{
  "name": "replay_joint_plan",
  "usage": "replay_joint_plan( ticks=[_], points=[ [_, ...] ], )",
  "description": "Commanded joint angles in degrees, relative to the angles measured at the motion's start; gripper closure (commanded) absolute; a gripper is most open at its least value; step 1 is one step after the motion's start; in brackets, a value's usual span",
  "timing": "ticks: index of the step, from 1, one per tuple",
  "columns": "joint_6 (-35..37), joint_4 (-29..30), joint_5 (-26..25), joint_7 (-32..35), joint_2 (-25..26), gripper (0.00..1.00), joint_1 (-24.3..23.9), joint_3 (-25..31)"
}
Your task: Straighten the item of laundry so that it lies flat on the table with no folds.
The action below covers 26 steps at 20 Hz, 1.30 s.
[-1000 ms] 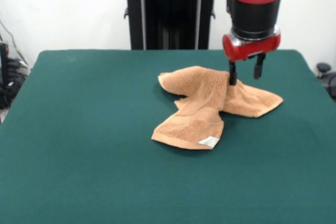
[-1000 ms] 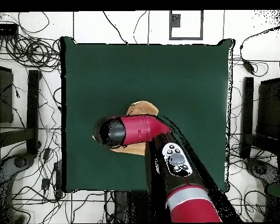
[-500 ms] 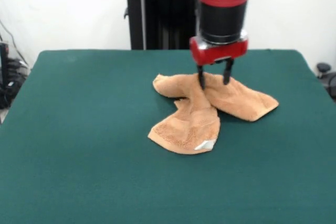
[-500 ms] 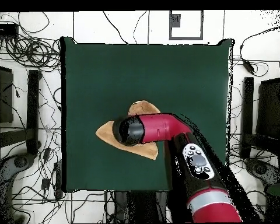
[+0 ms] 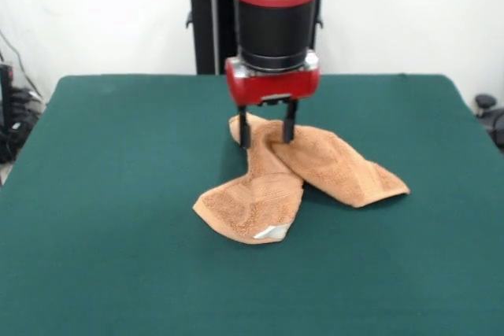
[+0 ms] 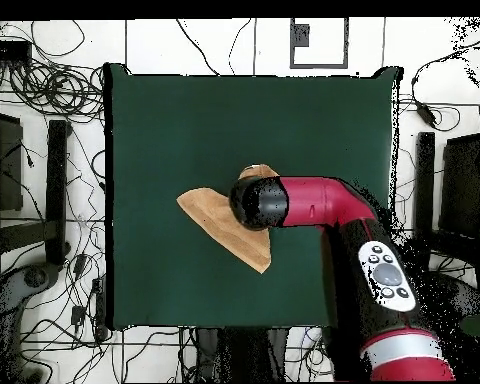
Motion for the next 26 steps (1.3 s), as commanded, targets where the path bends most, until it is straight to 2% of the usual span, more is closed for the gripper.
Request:
replay_joint_plan(
  ticks=[1,10,19,26],
  points=[
    [10.10,-7.29,-1.46,-11.61,1.69,0.00,-0.50,7.91],
    [16.08,-7.62,-0.60,-11.40,-2.48,0.00,-1.02,9.47],
    [7.87,-5.48,-3.57,-10.04,1.53,0.00,-3.04,9.99],
    [6.52,-4.72,-6.92,-11.12,2.74,0.00,-4.20,9.32]
  ],
)
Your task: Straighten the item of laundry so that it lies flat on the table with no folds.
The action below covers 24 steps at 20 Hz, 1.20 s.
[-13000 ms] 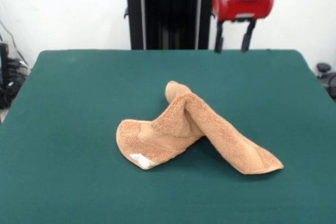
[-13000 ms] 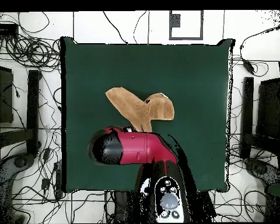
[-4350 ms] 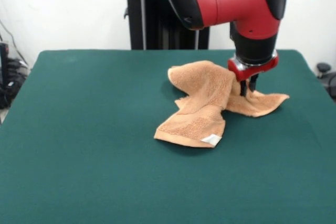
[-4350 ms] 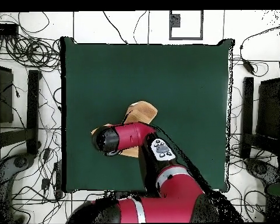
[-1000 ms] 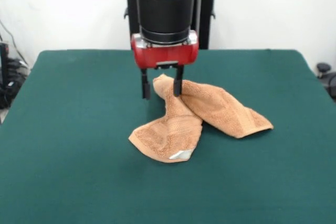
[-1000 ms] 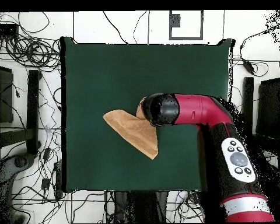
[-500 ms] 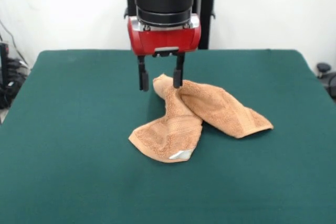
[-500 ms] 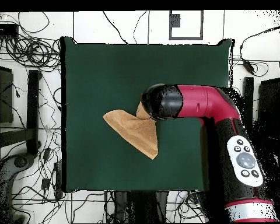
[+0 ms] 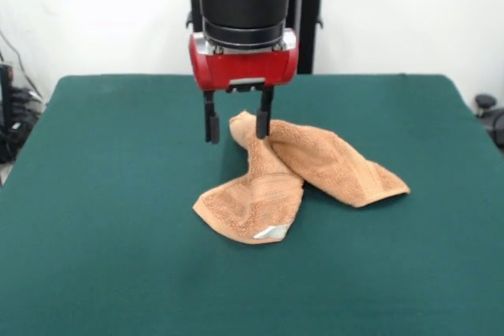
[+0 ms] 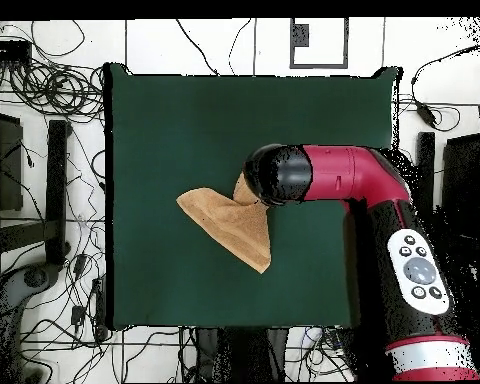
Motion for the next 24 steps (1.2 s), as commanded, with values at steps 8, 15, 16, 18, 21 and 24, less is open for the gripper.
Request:
replay_joint_plan(
  ticks=[8,15,16,18,21,24],
  points=[
    [-3.76,3.76,-8.97,-11.79,7.10,0.00,-2.92,6.03],
    [-6.26,2.78,-11.45,-10.25,9.39,0.00,-3.42,7.05],
    [-6.88,2.68,-11.54,-10.08,9.69,0.00,-3.58,7.45],
    [-7.66,2.95,-11.65,-10.34,9.63,0.00,-4.03,8.48],
    [-7.15,2.53,-11.71,-10.30,9.41,0.00,-3.91,9.31],
    [-6.75,0.88,-12.26,-8.98,9.97,0.00,-2.74,9.20]
  ],
)
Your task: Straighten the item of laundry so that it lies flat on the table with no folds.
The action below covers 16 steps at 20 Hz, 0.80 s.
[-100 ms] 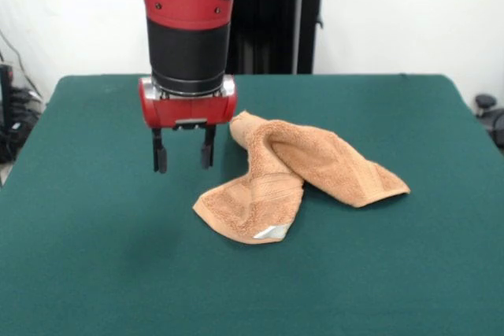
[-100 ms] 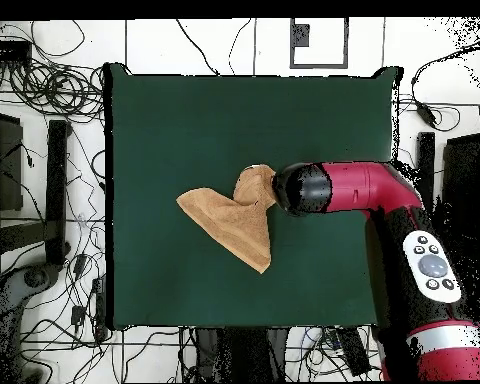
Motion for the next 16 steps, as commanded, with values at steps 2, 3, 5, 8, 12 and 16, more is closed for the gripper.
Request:
replay_joint_plan(
  ticks=[2,3,5,8,12,16],
  points=[
    [-2.46,-0.43,-2.72,-7.82,4.67,0.00,3.43,6.79],
    [-2.85,-0.99,-2.73,-7.31,5.06,0.00,3.73,6.82],
    [-3.12,-1.62,-2.39,-7.01,5.49,0.00,3.95,7.16],
    [-3.54,-1.76,-2.30,-6.91,5.76,0.00,4.07,7.33],
    [-5.05,-1.45,-3.43,-6.36,6.68,0.00,3.97,6.75],
    [-6.65,-1.14,-4.70,-6.68,7.76,0.00,3.62,5.94]
  ],
)
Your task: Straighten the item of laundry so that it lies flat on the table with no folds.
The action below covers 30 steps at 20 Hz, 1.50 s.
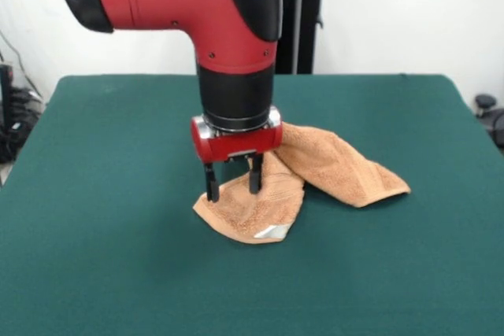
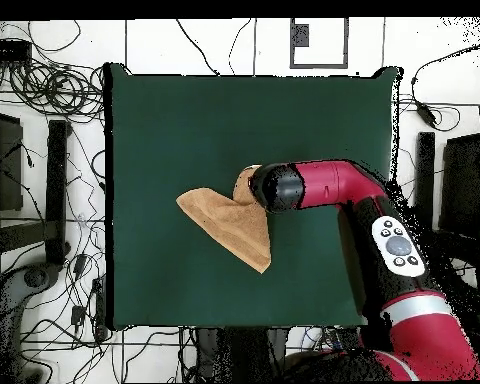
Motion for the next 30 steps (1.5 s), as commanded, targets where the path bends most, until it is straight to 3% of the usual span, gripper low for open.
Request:
replay_joint_plan(
  ticks=[1,16,24,30],
  points=[
    [-5.25,-0.30,-4.83,-6.54,2.88,0.00,1.76,4.39],
    [-6.87,-0.36,-8.17,-4.21,5.92,0.00,2.24,2.16],
    [-8.03,-0.26,-7.54,-1.75,8.69,0.00,1.92,1.30],
    [-11.52,1.61,-8.93,-5.96,10.44,0.00,-1.38,3.52]
  ],
)
